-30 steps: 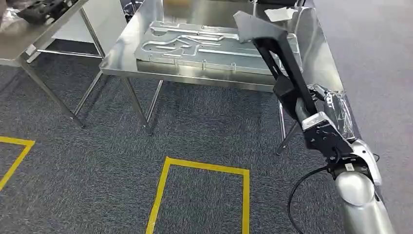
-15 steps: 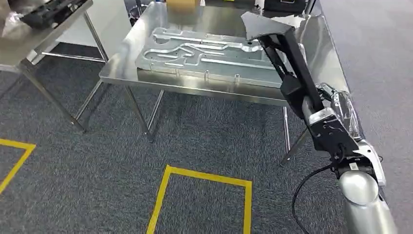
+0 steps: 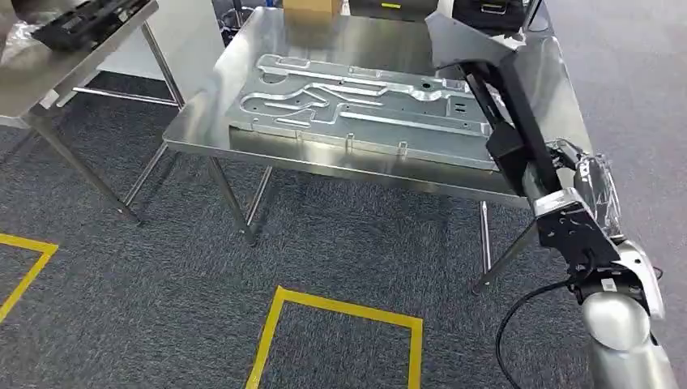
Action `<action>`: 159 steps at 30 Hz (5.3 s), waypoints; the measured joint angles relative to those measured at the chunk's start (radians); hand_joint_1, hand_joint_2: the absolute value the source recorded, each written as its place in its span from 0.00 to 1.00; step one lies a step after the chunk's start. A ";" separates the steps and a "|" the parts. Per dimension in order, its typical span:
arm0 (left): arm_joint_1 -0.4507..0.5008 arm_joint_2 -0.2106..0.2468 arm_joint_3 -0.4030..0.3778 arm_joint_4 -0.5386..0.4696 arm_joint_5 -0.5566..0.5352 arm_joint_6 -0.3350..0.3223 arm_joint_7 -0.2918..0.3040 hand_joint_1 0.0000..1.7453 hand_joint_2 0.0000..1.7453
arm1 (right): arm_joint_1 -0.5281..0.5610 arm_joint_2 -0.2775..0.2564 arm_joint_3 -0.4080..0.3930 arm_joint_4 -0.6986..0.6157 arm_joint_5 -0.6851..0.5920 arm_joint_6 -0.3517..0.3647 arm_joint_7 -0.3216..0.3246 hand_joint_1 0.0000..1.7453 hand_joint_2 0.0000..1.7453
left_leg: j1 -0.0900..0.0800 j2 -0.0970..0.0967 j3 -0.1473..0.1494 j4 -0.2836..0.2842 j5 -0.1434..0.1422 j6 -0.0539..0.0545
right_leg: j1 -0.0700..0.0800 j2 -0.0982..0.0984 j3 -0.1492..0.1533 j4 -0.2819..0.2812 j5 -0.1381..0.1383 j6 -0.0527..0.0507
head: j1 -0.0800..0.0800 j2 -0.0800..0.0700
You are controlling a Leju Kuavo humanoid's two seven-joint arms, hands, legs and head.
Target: Take the parts from the cabinet and place them on the table.
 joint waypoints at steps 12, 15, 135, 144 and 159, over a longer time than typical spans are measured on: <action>0.002 0.010 -0.006 0.000 0.000 -0.002 0.004 0.00 0.00 | -0.020 -0.002 -0.020 -0.009 -0.013 0.010 0.005 1.00 1.00 | -0.005 0.023 -0.181 0.037 0.145 0.006 | 0.003 0.001 0.155 -0.009 -0.120 -0.020 | 0.000 0.000; -0.005 0.015 -0.007 -0.002 0.000 -0.002 0.007 0.00 0.00 | -0.044 -0.003 -0.019 -0.006 -0.014 0.021 0.011 1.00 1.00 | -0.013 0.022 -0.173 0.023 0.118 0.018 | 0.002 0.003 0.165 -0.008 -0.125 0.004 | -0.001 0.000; -0.031 0.049 -0.025 -0.036 0.000 0.004 0.030 0.00 0.00 | -0.113 0.323 0.049 0.104 -0.443 0.300 -0.097 0.00 0.00 | -0.012 0.004 -0.096 0.019 0.052 0.012 | -0.019 0.005 0.002 0.011 -0.007 0.024 | -0.008 0.000; -0.027 0.041 -0.006 -0.036 0.000 -0.015 0.000 0.00 0.00 | 0.217 0.295 -0.035 -0.250 -0.242 0.154 -0.206 0.00 0.00 | 0.002 0.012 -0.083 -0.010 0.076 0.036 | -0.015 0.005 -0.042 0.156 -0.125 0.035 | -0.008 0.000; -0.013 0.033 -0.024 -0.042 0.000 0.005 0.025 0.00 0.00 | 0.706 0.359 -0.216 -0.433 -0.048 0.034 -0.331 0.00 0.00 | 0.009 0.011 -0.167 0.144 -0.034 -0.031 | -0.011 -0.008 0.063 -0.006 -0.040 -0.032 | -0.009 0.000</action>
